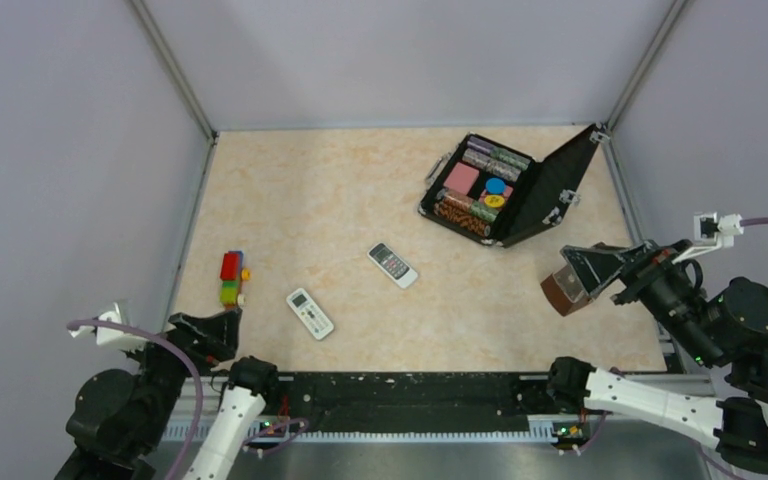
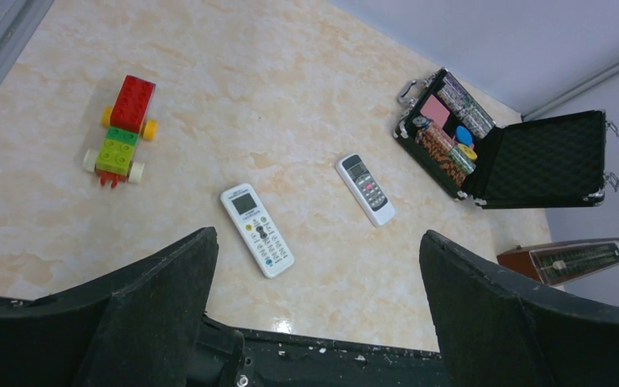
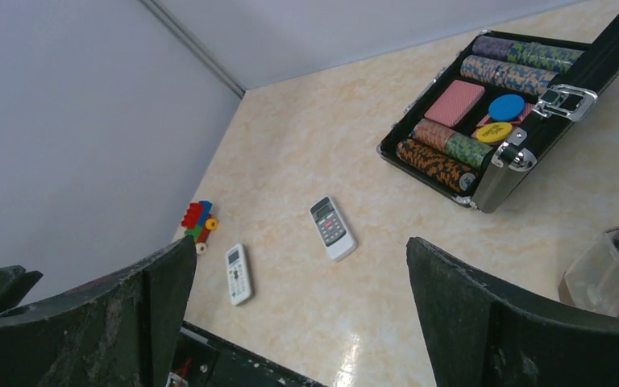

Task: Load the batteries into the remote control

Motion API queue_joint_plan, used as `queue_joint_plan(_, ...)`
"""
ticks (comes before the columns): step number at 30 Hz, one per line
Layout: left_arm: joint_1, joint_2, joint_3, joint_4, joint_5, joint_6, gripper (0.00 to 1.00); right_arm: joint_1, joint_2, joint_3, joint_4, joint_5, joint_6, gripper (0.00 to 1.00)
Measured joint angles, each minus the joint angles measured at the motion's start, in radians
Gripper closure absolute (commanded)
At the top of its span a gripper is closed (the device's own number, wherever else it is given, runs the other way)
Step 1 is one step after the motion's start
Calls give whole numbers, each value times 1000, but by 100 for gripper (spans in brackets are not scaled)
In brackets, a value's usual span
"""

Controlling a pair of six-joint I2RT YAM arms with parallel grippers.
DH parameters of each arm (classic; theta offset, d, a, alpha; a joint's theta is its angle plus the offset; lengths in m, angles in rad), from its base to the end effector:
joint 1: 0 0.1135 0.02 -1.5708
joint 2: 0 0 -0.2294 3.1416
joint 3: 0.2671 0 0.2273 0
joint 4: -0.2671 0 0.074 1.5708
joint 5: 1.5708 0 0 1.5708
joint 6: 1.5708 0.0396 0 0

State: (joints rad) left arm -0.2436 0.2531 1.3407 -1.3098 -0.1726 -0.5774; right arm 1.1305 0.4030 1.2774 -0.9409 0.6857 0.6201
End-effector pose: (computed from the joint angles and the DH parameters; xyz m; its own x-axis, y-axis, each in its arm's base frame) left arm -0.0402 0.0170 0.3681 -0.2202 -0.4994 -0.8380 -0.0539 0.8639 -0.5007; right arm 0.0261 -0.0034 0.4032 -0.2734 0.4749 -0.8365 -0.3342 0.7685 0.5456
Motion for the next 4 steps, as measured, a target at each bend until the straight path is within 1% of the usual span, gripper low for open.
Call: queue_joint_plan(4, 0, -31, -14, 0, 2, -13, 1, 0, -34, -18, -13, 7, -6, 1)
